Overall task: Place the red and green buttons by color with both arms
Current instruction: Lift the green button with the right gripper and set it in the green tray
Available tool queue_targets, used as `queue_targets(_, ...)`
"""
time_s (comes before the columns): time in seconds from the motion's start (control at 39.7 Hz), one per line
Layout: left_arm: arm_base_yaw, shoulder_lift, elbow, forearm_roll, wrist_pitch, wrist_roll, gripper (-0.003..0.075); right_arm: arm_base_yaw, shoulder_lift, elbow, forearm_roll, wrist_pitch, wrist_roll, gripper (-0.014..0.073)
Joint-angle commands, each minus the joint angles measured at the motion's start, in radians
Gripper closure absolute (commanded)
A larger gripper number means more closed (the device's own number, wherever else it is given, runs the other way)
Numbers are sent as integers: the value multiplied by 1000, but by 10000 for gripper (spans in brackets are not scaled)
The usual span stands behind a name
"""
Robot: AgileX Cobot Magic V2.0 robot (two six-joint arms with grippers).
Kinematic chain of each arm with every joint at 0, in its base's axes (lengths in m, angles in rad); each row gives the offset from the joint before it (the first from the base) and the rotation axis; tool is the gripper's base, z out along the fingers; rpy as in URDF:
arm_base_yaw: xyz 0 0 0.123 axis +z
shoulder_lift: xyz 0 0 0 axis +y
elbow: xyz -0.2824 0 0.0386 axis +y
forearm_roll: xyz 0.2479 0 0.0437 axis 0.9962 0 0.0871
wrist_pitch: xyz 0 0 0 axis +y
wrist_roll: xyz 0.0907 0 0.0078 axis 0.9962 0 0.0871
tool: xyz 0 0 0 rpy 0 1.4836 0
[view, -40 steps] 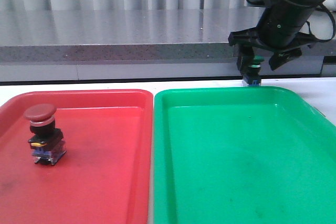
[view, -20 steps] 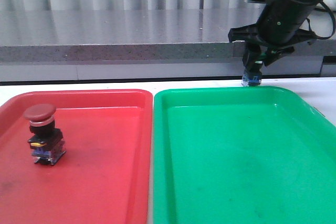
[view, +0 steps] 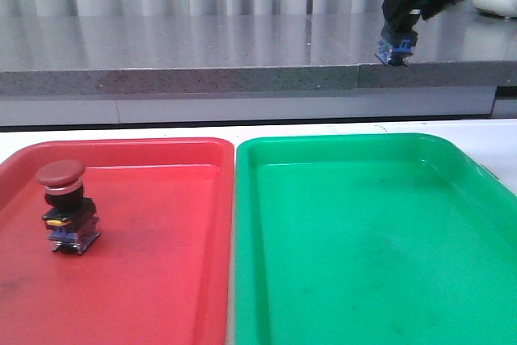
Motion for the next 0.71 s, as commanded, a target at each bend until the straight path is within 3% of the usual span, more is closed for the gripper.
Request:
queue_targets(0.0,-1,-12,-25,-14,-89,-7,740,50,-136,120,0,-109,-12,381)
queue_targets(0.35,-1,-12,-25,-14,-89,-7,740,206,-227,478,1,-211,-16,381)
queue_targets(0.68,-1,-12,-25,-14,-89,-7,740,211,-135,499,1,-263,-16,375)
